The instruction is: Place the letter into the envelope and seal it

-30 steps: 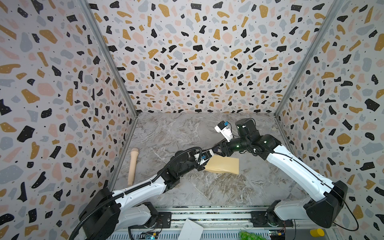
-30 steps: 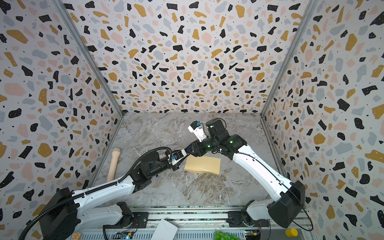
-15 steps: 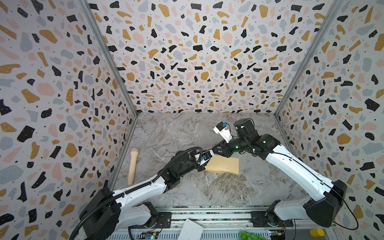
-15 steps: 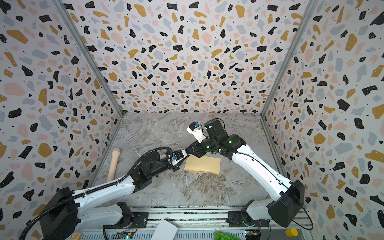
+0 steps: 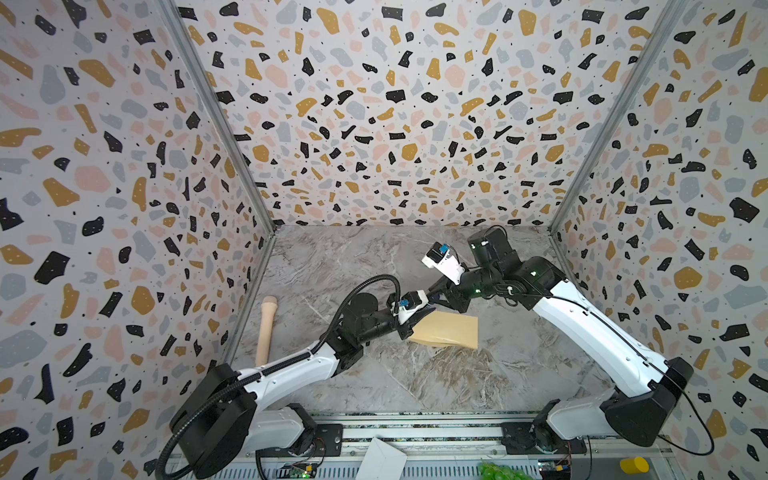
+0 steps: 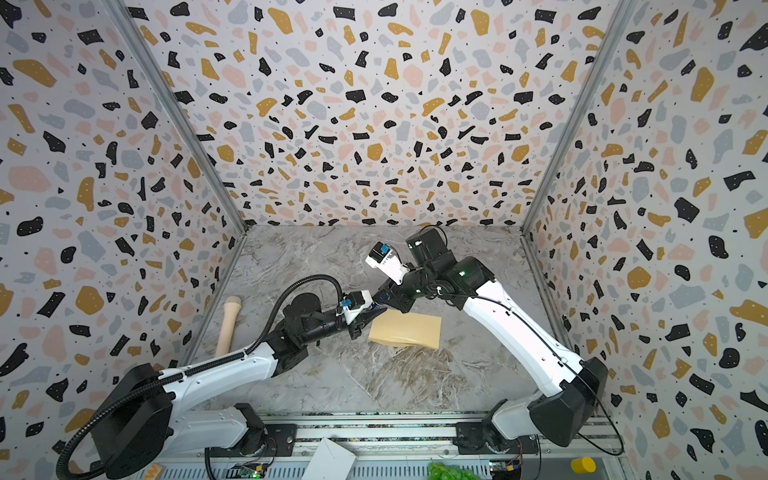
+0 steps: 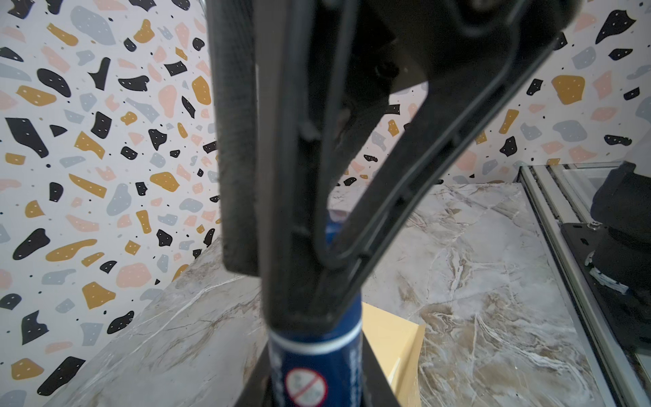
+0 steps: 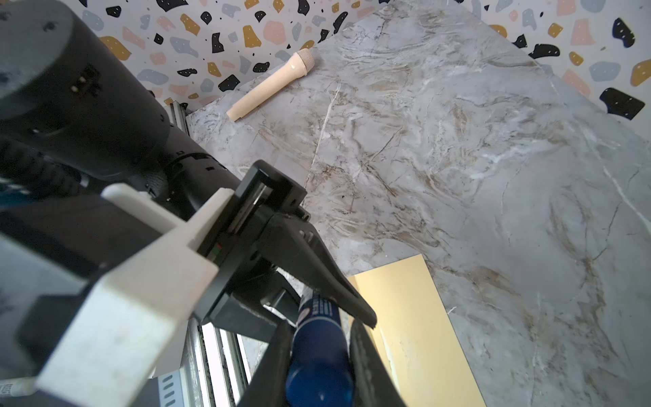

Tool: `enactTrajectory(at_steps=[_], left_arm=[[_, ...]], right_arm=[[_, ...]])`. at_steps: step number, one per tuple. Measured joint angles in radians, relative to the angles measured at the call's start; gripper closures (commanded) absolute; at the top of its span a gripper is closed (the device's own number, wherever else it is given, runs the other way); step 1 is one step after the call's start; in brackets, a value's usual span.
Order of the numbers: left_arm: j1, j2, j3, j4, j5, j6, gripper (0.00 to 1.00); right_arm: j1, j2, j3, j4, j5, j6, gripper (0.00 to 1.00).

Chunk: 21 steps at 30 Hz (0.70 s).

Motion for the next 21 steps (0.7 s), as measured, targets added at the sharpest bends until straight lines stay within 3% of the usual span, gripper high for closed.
enactTrajectory(at_steps=[8, 21], left_arm=[[-0.008, -0.011, -0.032, 0.068, -0.089, -0.021, 1.00], [-0.011, 0.011, -0.032, 0.097, -0.090, -0.010, 1.00]], right_arm=[[-0.016, 0.026, 0.032, 0.006, -0.005, 0.083, 1.00], [-0.030, 0.026, 0.035, -0.005, -0.010, 0.113, 1.00]])
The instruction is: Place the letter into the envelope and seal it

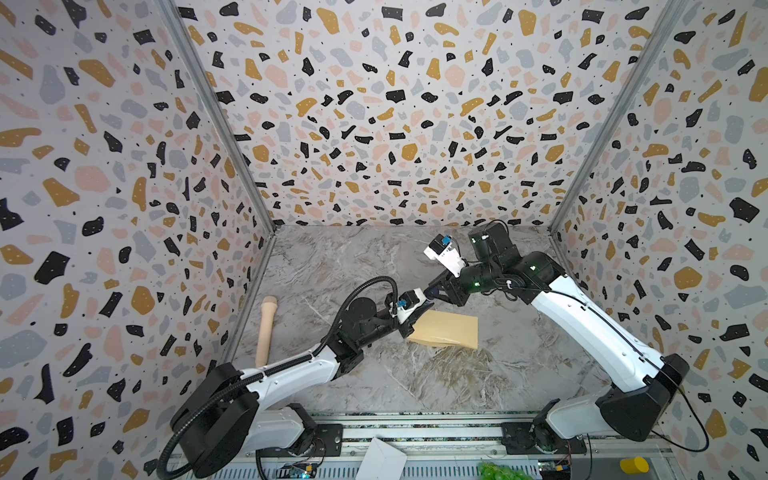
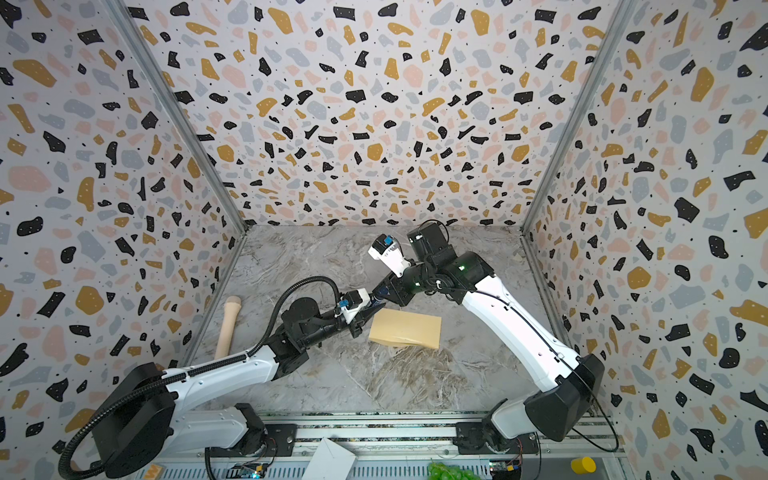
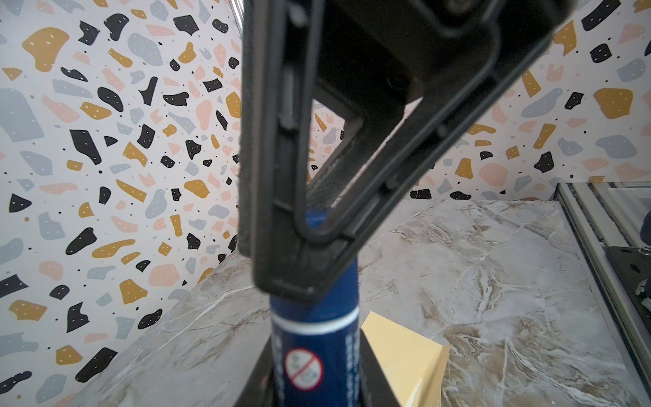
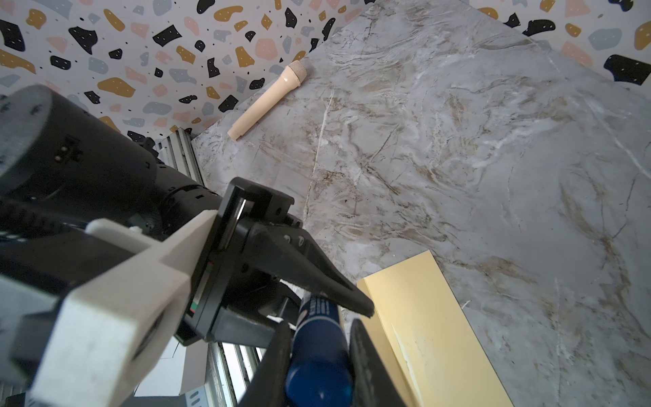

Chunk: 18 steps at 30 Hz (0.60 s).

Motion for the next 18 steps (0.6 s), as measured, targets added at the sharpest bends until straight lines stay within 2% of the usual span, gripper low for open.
enactTrajectory(at_steps=[18], left_arm=[[0.000, 0.018, 0.002, 0.022, 0.008, 0.019, 1.00]], right_arm=[[-0.025, 0.000, 0.000, -0.013, -0.031, -0.016, 1.00]])
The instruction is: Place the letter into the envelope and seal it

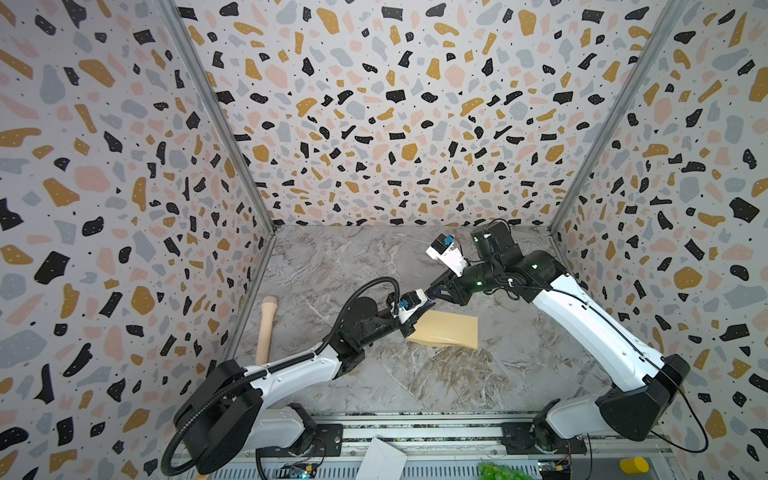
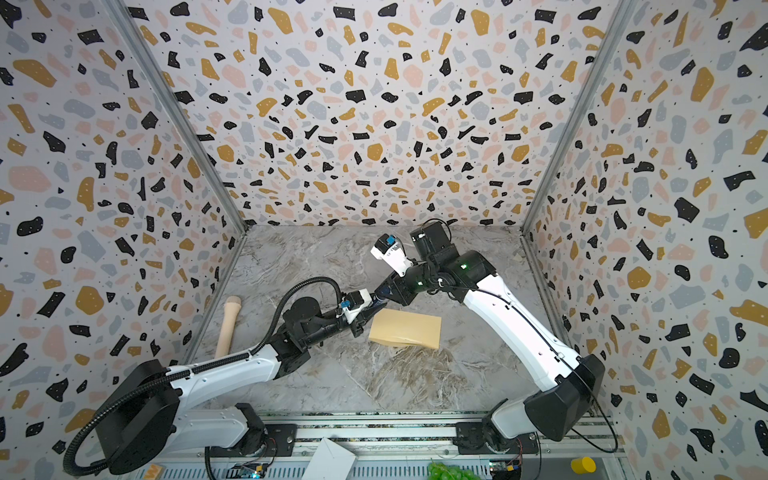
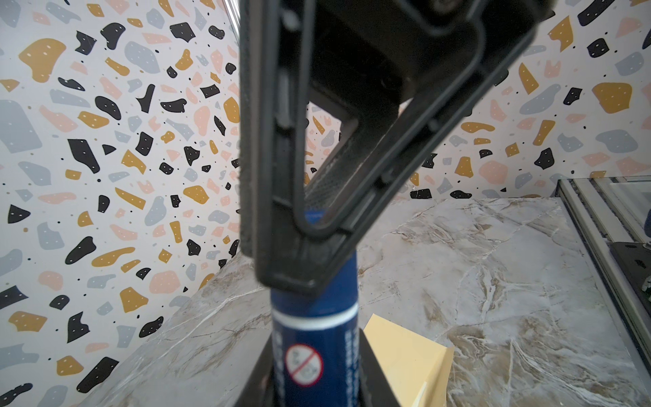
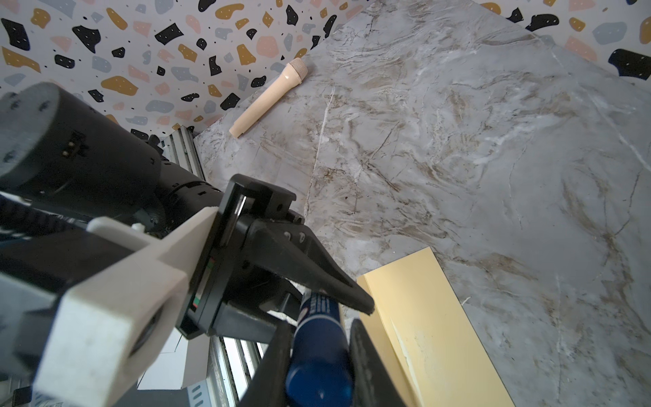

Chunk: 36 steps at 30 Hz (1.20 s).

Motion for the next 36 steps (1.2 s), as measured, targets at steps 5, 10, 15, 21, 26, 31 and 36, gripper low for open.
enactTrajectory(at_steps=[5, 10, 15, 21, 26, 31, 36], left_arm=[[0.000, 0.000, 0.000, 0.003, 0.000, 0.003, 1.00], [-0.001, 0.012, 0.008, 0.006, 0.002, 0.005, 1.00], [-0.002, 0.022, 0.013, 0.009, 0.004, 0.008, 1.00], [-0.002, 0.023, 0.015, 0.010, 0.004, 0.022, 1.00], [-0.002, 0.026, 0.017, 0.014, 0.004, 0.028, 1.00], [-0.003, 0.030, 0.017, 0.022, 0.004, 0.029, 1.00], [-0.003, 0.032, 0.017, 0.025, 0.004, 0.030, 1.00]], right_arm=[[-0.008, 0.000, 0.000, -0.001, -0.013, 0.000, 1.00], [-0.017, 0.000, 0.000, -0.005, -0.018, -0.001, 1.00], [-0.026, 0.000, 0.000, -0.011, -0.024, -0.003, 1.00], [-0.035, 0.000, 0.000, -0.012, -0.036, -0.003, 1.00], [-0.045, 0.000, 0.000, -0.013, -0.049, -0.004, 1.00], [-0.050, 0.000, 0.000, -0.015, -0.054, -0.004, 1.00], [-0.052, 0.000, 0.000, -0.016, -0.056, -0.004, 1.00]])
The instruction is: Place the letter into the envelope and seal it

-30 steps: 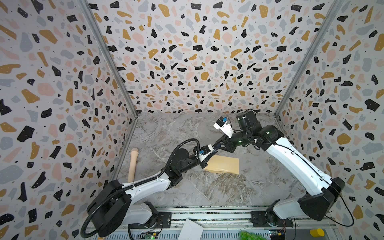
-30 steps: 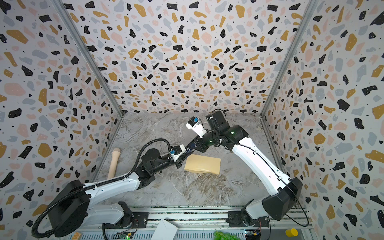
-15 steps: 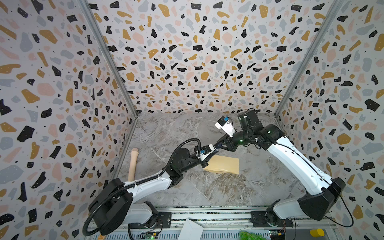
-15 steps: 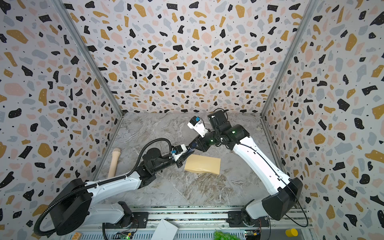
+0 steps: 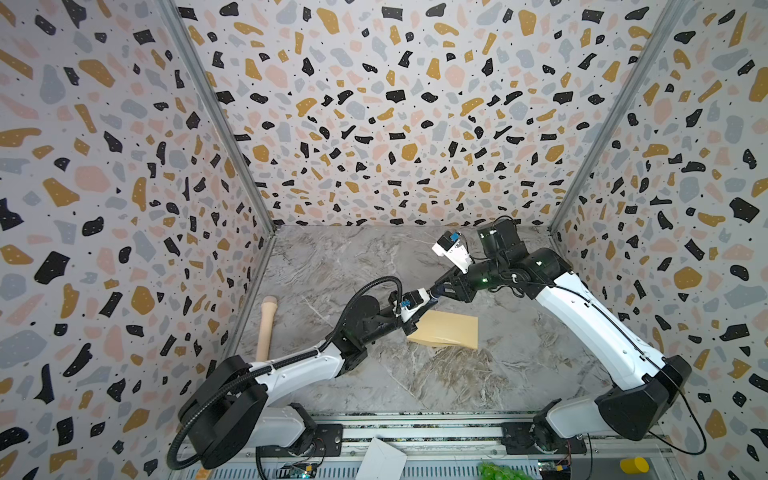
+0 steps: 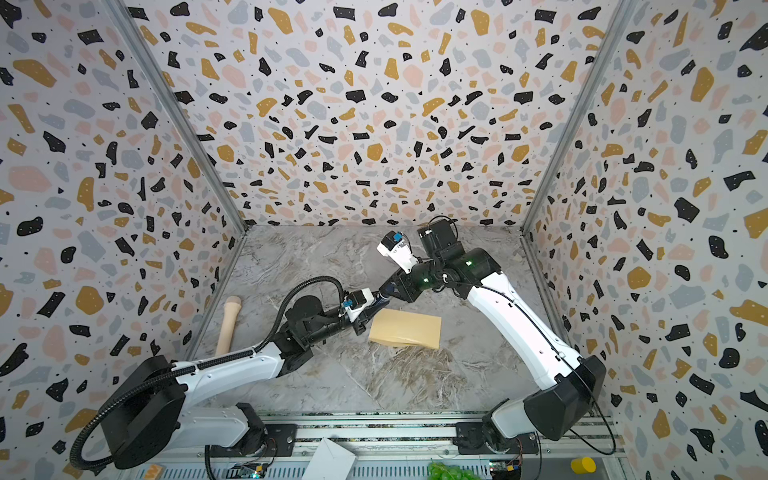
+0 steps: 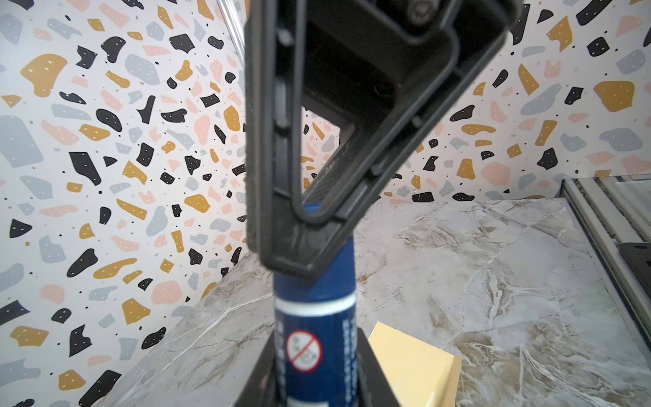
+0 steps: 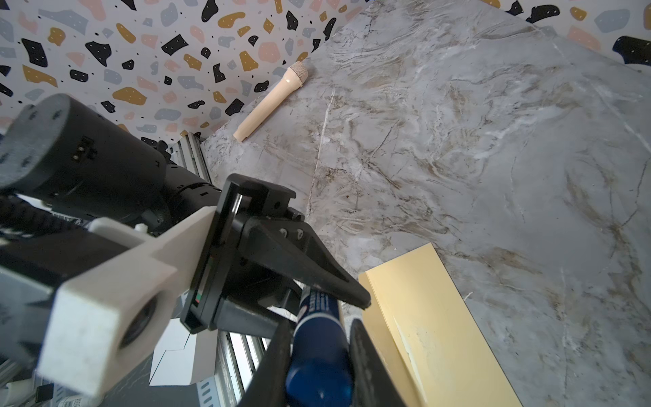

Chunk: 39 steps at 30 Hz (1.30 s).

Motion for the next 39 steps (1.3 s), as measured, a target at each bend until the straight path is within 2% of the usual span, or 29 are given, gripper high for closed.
enactTrajectory(at_steps=[22, 23, 29, 31, 35, 39], left_arm=[[-0.004, -0.006, 0.013, -0.004, 0.012, 0.010, 1.00], [-0.004, -0.011, 0.014, -0.013, 0.012, 0.010, 1.00], [-0.002, -0.039, 0.016, -0.111, 0.006, 0.007, 1.00], [0.000, -0.034, 0.002, -0.185, 0.000, 0.007, 1.00], [0.001, -0.026, -0.010, -0.284, -0.003, 0.007, 1.00], [0.001, -0.027, -0.010, -0.306, -0.006, 0.008, 1.00]], right_arm=[[-0.024, -0.011, 0.000, -0.008, -0.038, 0.005, 0.99], [-0.024, -0.011, 0.000, -0.007, -0.041, 0.008, 0.94], [-0.033, -0.025, 0.000, 0.027, -0.037, 0.021, 0.39], [-0.050, -0.055, 0.000, 0.055, -0.020, 0.028, 0.26], [-0.062, -0.116, 0.000, 0.085, 0.010, 0.036, 0.16], [-0.061, -0.135, -0.013, 0.097, 0.022, 0.043, 0.11]])
